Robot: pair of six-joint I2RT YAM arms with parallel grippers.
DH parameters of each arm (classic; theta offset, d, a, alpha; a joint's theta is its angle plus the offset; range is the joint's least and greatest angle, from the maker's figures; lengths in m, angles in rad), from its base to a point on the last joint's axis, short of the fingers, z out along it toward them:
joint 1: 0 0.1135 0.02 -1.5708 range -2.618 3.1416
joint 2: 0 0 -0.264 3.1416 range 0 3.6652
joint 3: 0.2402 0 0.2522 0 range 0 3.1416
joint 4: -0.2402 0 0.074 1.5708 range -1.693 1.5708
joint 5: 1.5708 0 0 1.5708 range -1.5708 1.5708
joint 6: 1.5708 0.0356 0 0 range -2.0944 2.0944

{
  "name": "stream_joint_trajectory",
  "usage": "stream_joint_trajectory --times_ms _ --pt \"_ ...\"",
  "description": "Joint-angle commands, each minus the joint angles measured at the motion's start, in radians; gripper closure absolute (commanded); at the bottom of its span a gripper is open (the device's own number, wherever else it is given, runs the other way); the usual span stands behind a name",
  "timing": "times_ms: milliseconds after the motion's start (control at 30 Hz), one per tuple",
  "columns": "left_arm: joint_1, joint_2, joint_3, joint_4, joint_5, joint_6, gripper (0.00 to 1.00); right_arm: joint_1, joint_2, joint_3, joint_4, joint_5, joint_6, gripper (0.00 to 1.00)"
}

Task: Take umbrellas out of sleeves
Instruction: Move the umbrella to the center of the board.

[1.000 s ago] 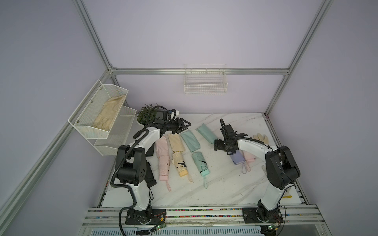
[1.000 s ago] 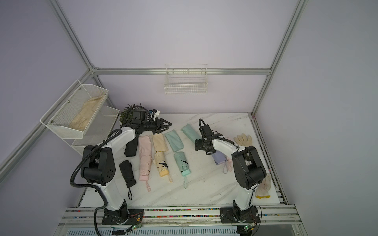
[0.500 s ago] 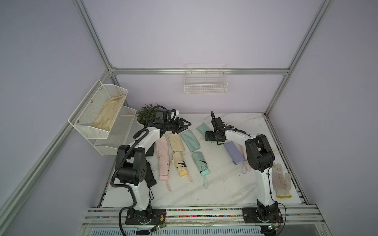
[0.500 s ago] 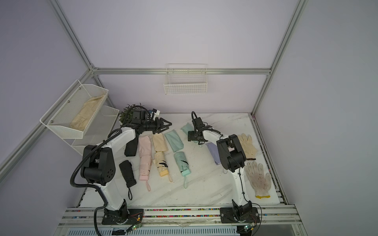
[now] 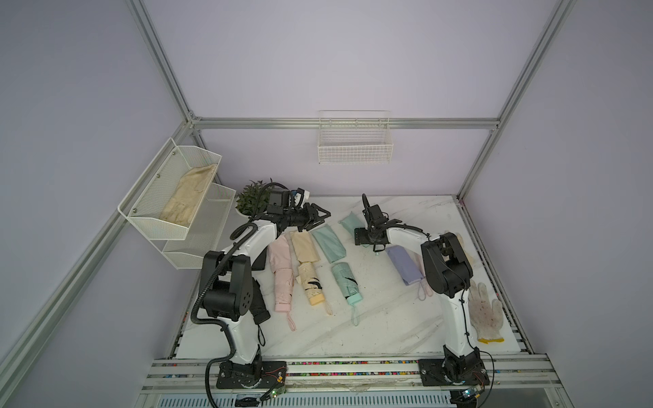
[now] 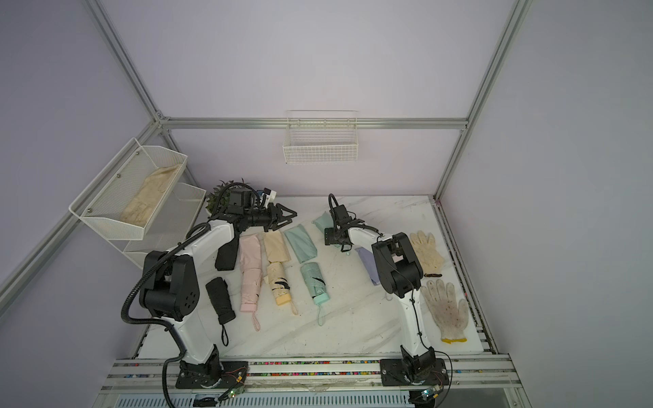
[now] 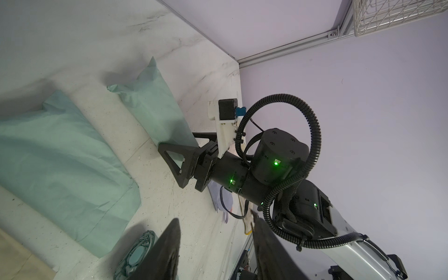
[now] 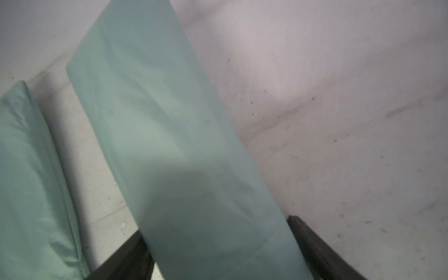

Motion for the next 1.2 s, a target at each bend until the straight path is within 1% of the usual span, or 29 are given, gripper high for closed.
stream_joint_trajectory --times_ms 0,67,167,233,300,333,467,500,533,567,633,667,733,867,1167 --pt "0.006 -0.052 -0.026 0.045 0.022 -0.012 0.51 0.015 -0.058 -0.065 -0.008 -0.006 0.012 0.21" --pt "0.006 -0.050 -0.028 0.046 0.021 -0.012 0.51 0.022 -0.080 -0.086 -0.014 -0.006 0.024 0.22" --pt "0.003 -0.050 -0.029 0.048 0.019 -0.012 0.51 0.030 -0.112 -0.119 -0.021 -0.007 0.036 0.30" --pt "0.000 -0.048 -0.030 0.048 0.019 -0.012 0.51 0.032 -0.131 -0.141 -0.022 -0.006 0.044 0.33" --pt "-0.002 -0.048 -0.030 0.050 0.019 -0.012 0.51 0.032 -0.143 -0.157 -0.029 -0.009 0.048 0.42" --pt "-0.002 -0.049 -0.032 0.049 0.019 -0.012 0.51 0.034 -0.150 -0.167 -0.033 -0.009 0.051 0.42" --pt "-0.006 -0.052 -0.031 0.050 0.018 -0.012 0.51 0.037 -0.181 -0.218 -0.021 -0.020 0.064 0.56" --pt "-0.006 -0.052 -0.031 0.050 0.019 -0.012 0.51 0.039 -0.188 -0.231 -0.018 -0.019 0.068 0.57" --pt "-0.006 -0.053 -0.031 0.049 0.019 -0.012 0.51 0.040 -0.192 -0.243 -0.016 -0.019 0.071 0.62" --pt "-0.006 -0.053 -0.031 0.050 0.018 -0.012 0.51 0.040 -0.197 -0.249 -0.015 -0.014 0.073 0.64" --pt "-0.006 -0.054 -0.031 0.049 0.017 -0.012 0.51 0.042 -0.199 -0.261 -0.017 -0.006 0.076 0.78" --pt "-0.006 -0.054 -0.031 0.050 0.017 -0.012 0.51 0.042 -0.199 -0.262 -0.019 -0.004 0.076 0.83" --pt "-0.008 -0.054 -0.032 0.050 0.018 -0.012 0.51 0.042 -0.203 -0.273 -0.022 -0.004 0.079 0.89" --pt "-0.008 -0.051 -0.033 0.050 0.018 -0.012 0.51 0.056 -0.231 -0.314 -0.016 -0.009 0.085 0.93" --pt "-0.011 -0.049 -0.032 0.052 0.017 -0.015 0.51 0.089 -0.357 -0.490 0.008 -0.062 0.122 0.95"
